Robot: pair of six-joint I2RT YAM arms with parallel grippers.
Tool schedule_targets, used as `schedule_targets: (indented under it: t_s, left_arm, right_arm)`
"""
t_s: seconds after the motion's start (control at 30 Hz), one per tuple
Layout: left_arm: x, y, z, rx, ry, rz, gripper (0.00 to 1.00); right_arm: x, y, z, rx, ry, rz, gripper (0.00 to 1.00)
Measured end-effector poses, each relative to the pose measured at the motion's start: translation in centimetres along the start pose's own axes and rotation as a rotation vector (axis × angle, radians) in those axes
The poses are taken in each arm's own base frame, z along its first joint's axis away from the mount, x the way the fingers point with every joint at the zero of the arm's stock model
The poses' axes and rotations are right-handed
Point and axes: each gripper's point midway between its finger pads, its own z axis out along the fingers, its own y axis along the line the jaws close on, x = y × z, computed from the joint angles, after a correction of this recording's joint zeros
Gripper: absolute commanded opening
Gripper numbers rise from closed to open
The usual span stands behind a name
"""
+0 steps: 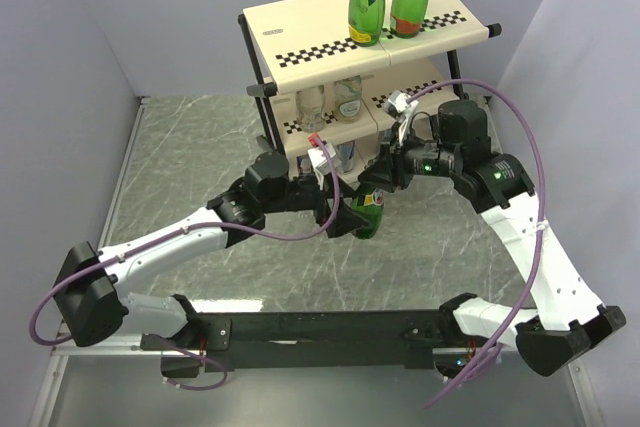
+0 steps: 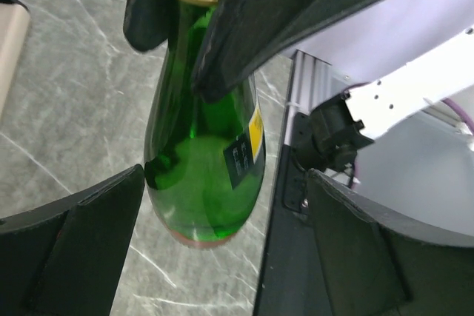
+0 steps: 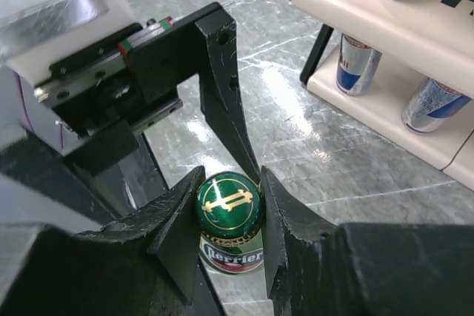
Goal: Place and organize the beverage onto the shelf
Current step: Pick up the drink from the center of the board.
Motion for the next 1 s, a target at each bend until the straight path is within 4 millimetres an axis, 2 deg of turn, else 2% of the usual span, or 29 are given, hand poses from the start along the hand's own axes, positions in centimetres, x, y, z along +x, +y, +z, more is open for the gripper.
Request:
schedule_targets:
  t_s: [0.63,1.0]
  left_arm:
    - [-1.0,0.7,2.0,-0.091,-0.032,0.097,0.93]
    - [-1.3,2.1,2.7,-0.163,-0.02,0.085,0.9]
  right_arm:
    - [-0.6,0.3,-0.2,-0.004,-0.014,0.029,0.0]
    - [-1.2,-0.3,-0.2,0.031,-0.034,0.018,0.0]
